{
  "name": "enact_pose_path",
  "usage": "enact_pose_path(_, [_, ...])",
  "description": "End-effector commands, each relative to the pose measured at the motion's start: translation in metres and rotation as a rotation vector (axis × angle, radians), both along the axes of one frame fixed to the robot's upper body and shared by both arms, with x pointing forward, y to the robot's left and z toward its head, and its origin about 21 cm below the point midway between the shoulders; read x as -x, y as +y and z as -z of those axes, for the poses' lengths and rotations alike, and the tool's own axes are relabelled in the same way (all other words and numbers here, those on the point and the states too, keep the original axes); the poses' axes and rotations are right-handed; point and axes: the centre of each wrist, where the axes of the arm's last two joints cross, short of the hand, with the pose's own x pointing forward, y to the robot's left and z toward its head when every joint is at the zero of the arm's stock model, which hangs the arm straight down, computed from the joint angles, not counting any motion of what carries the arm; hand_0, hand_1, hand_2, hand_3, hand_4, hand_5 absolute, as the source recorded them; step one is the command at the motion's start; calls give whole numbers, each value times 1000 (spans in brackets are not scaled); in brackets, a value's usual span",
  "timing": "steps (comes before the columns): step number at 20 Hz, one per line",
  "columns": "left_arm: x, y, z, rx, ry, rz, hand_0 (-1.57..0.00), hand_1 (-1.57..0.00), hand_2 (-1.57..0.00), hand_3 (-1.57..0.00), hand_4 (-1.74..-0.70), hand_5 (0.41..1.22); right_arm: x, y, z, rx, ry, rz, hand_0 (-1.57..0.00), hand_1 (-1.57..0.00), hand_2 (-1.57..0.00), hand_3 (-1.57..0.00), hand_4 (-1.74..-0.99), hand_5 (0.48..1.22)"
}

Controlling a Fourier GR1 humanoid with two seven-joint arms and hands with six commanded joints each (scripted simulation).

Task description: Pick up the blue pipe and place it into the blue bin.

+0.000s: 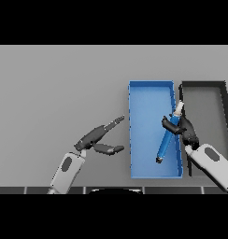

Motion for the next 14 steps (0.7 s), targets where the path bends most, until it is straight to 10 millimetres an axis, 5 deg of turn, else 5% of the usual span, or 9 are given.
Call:
enact_pose_path(1, [0,-1,0,0,7,4,1,1,1,1,-927,496,0,1,1,24,22,-40,-145,-137,-132,-38,-1205,837])
enact_pose_path(8, [-2,0,1,2,4,12,1,1,1,1,-932,497,-3,4,-1,90,61,-102,-30,-28,-27,-7,-1099,725])
enact_pose_path(14, [-2,0,3,-2,5,1,1,1,1,1,-930,495,-2,7,-2,103,55,-158,-19,-17,-17,-4,-1084,714])
